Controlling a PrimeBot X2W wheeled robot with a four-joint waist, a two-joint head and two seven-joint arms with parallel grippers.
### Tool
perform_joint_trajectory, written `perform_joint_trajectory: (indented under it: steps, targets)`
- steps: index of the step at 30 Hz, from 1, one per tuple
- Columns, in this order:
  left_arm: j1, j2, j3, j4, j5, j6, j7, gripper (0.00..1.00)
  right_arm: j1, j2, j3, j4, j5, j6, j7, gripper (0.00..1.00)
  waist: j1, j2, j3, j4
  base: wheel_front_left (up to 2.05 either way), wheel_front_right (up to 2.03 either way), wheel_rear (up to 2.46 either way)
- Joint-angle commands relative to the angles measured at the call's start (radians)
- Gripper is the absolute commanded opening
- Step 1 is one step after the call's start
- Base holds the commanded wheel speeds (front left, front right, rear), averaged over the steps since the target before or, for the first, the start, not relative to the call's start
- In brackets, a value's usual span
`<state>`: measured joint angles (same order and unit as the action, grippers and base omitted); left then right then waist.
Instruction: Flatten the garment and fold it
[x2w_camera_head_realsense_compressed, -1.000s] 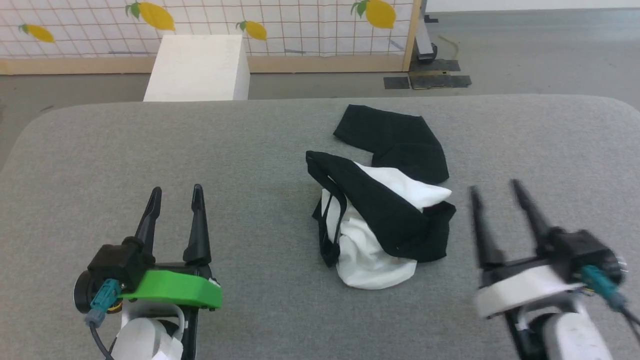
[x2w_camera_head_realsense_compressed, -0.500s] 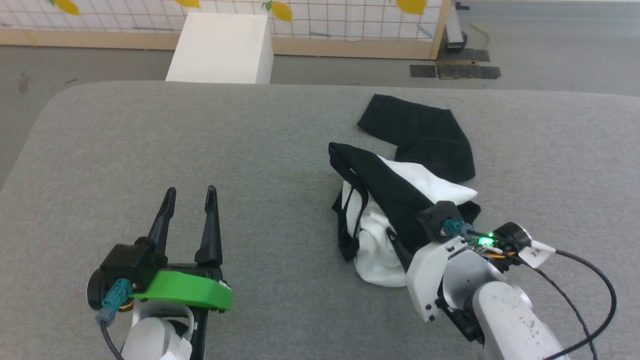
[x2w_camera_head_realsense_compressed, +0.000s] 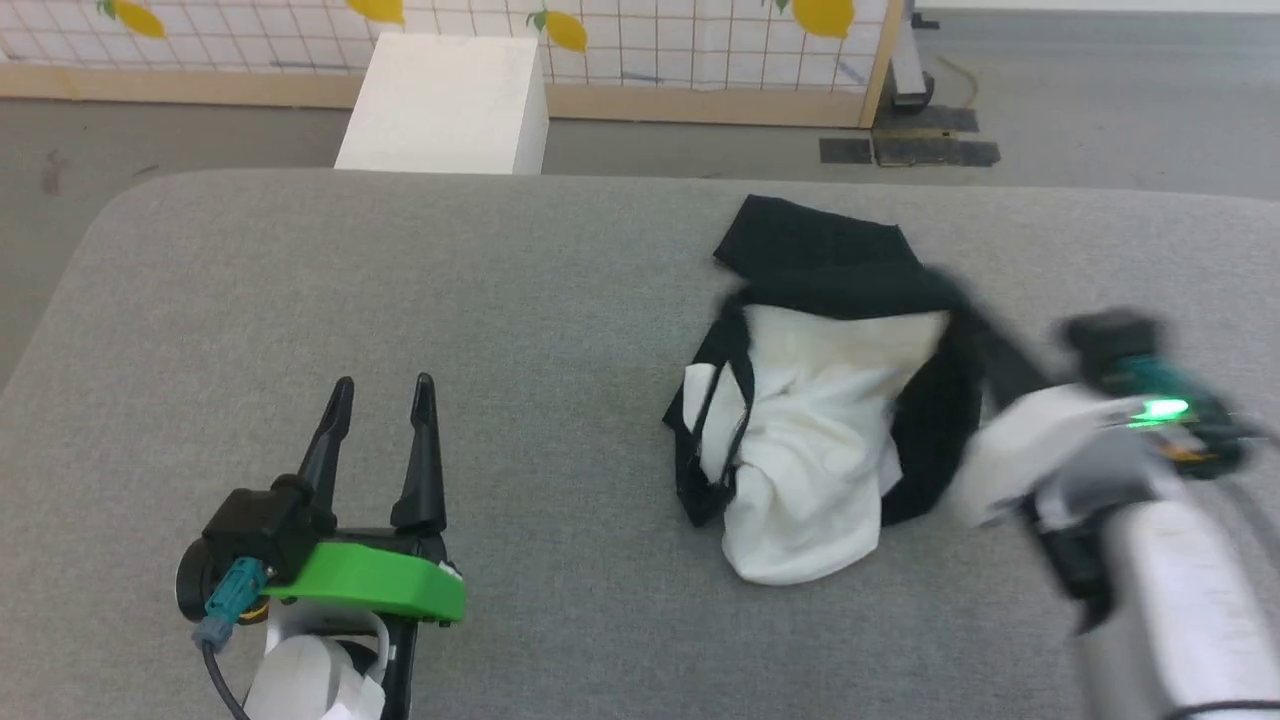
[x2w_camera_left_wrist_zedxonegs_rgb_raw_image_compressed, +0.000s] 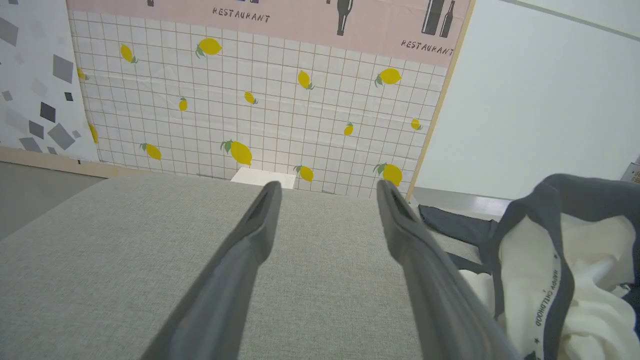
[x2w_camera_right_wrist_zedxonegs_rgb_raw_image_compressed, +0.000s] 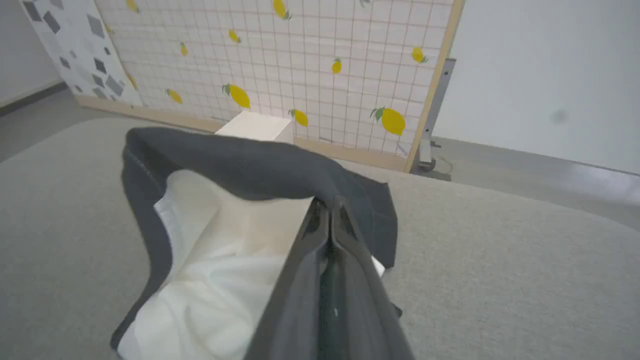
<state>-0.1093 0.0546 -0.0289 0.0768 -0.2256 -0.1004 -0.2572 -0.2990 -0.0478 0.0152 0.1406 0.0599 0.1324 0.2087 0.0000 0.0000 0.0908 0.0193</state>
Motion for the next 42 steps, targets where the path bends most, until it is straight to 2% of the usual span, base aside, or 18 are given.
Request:
perform_joint_trajectory:
  steps: [1, 7, 11, 12, 13, 18, 21, 24, 26, 30, 34, 36, 39, 42]
  targets:
    - [-0.002, -0.004, -0.002, -0.001, 0.001, -0.006, -0.005, 1.00, 0.009, -0.002, -0.071, -0.033, 0.002, -0.002, -0.007, 0.00, 0.0000, 0.0000, -0.012, -0.011, 0.00, 0.00, 0.00]
    - [0.007, -0.004, -0.012, -0.008, 0.000, -0.007, -0.005, 1.00, 0.119, -0.002, -0.431, -0.121, -0.050, -0.002, 0.047, 0.00, 0.0000, 0.0000, -0.019, -0.024, 0.00, 0.00, 0.00]
    - [0.006, -0.004, -0.013, -0.012, 0.000, -0.007, -0.005, 1.00, 0.194, -0.002, -0.567, -0.102, -0.073, -0.002, 0.104, 0.00, 0.0000, 0.0000, -0.009, -0.036, 0.00, 0.00, 0.00]
    - [0.005, -0.004, -0.013, -0.012, -0.001, -0.008, -0.005, 1.00, 0.214, -0.002, -0.587, -0.090, -0.081, -0.002, 0.119, 0.32, 0.0000, 0.0000, -0.006, -0.040, 0.00, 0.00, 0.00]
    - [0.004, -0.004, -0.014, -0.012, 0.000, -0.008, -0.005, 1.00, 0.228, -0.002, -0.602, -0.076, -0.071, -0.002, 0.132, 1.00, 0.0000, 0.0000, -0.003, -0.044, 0.00, 0.00, 0.00]
    - [-0.001, -0.004, -0.018, -0.007, -0.003, -0.010, -0.005, 1.00, 0.255, -0.002, -0.622, -0.099, -0.011, -0.002, 0.077, 1.00, 0.0000, 0.0000, 0.007, -0.070, 0.00, 0.00, 0.00]
    - [-0.009, -0.004, -0.024, -0.006, -0.003, -0.010, -0.005, 1.00, 0.265, -0.002, -0.624, -0.164, 0.021, -0.002, 0.004, 1.00, 0.0000, 0.0000, 0.013, -0.086, 0.00, 0.00, 0.00]
    - [-0.019, -0.004, -0.025, -0.012, -0.004, -0.008, -0.005, 1.00, 0.276, -0.002, -0.564, -0.261, 0.019, -0.002, -0.051, 1.00, 0.0000, 0.0000, 0.024, -0.100, 0.00, 0.00, 0.00]
    - [-0.025, -0.004, -0.025, -0.018, -0.003, -0.005, -0.005, 1.00, 0.276, -0.002, -0.476, -0.317, 0.039, -0.002, -0.065, 1.00, 0.0000, 0.0000, 0.030, -0.106, 0.00, 0.00, 0.00]
    - [-0.046, -0.004, -0.030, -0.028, -0.006, -0.003, -0.005, 1.00, 0.257, -0.002, -0.185, -0.363, 0.053, -0.002, -0.019, 1.00, 0.0000, 0.0000, 0.053, -0.100, 0.00, 0.00, 0.00]
    - [-0.063, -0.004, -0.039, -0.034, -0.013, 0.000, -0.005, 1.00, 0.183, -0.002, 0.035, -0.275, 0.015, -0.002, 0.078, 1.00, 0.0000, 0.0000, 0.076, -0.071, 0.00, 0.00, 0.00]
    - [-0.070, -0.004, -0.047, -0.034, -0.017, 0.002, -0.005, 1.00, 0.138, -0.002, 0.099, -0.198, -0.007, -0.002, 0.139, 1.00, 0.0000, 0.0000, 0.088, -0.050, 0.00, 0.00, 0.00]
    - [-0.081, -0.004, -0.062, -0.034, -0.026, 0.006, -0.005, 1.00, 0.071, -0.002, 0.149, -0.086, -0.044, -0.002, 0.215, 1.00, 0.0000, 0.0000, 0.111, -0.015, 0.00, 0.00, 0.00]
    - [-0.090, -0.004, -0.075, -0.034, -0.035, 0.011, -0.005, 1.00, 0.015, -0.002, 0.146, 0.026, -0.081, -0.002, 0.296, 1.00, 0.0000, 0.0000, 0.135, 0.020, 0.00, 0.00, 0.00]
